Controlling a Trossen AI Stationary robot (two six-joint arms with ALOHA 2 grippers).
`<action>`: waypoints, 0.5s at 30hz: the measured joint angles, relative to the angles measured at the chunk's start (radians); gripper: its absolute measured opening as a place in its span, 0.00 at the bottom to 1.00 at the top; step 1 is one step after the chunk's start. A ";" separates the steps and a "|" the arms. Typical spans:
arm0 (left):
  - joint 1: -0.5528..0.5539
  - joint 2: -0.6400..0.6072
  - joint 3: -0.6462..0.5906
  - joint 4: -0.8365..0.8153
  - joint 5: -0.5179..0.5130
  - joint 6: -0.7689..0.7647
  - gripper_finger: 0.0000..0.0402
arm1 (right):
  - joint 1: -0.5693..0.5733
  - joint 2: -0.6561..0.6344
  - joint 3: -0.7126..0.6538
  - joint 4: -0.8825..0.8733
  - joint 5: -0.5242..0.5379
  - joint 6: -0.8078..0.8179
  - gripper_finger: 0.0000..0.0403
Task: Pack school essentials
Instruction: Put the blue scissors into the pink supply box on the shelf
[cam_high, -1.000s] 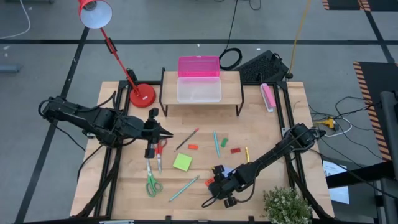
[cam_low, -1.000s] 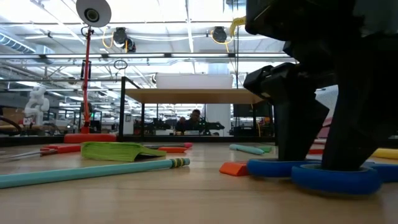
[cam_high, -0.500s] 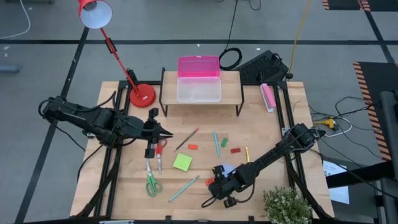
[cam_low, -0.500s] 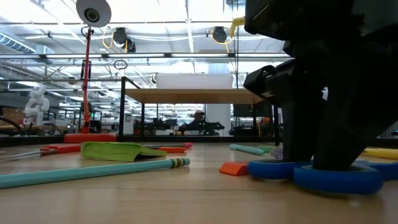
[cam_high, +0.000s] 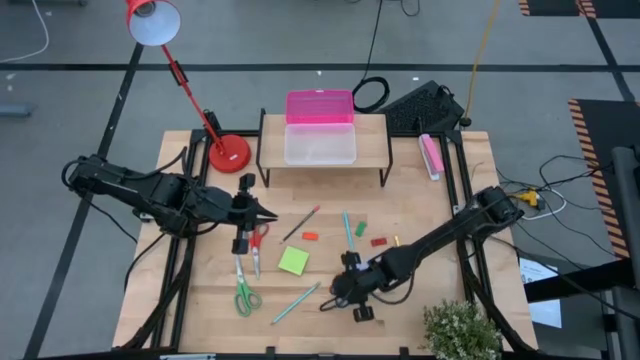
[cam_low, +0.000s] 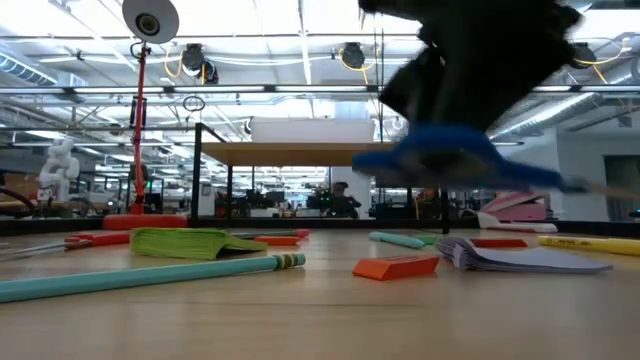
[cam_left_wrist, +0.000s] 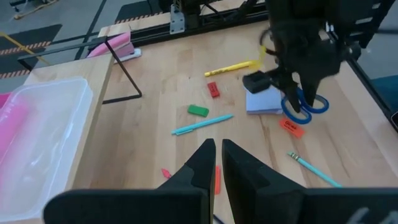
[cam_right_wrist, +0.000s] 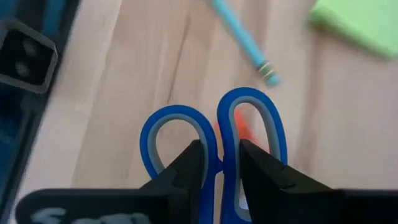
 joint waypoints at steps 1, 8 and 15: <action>0.000 0.000 0.000 -0.006 0.000 0.000 0.08 | -0.010 -0.017 0.000 0.000 0.001 -0.001 0.20; 0.000 0.000 0.000 -0.058 -0.008 -0.001 0.08 | -0.120 -0.149 0.000 -0.040 0.012 -0.019 0.20; 0.000 0.000 0.000 -0.096 -0.009 -0.005 0.08 | -0.269 -0.279 0.002 -0.037 0.061 -0.097 0.20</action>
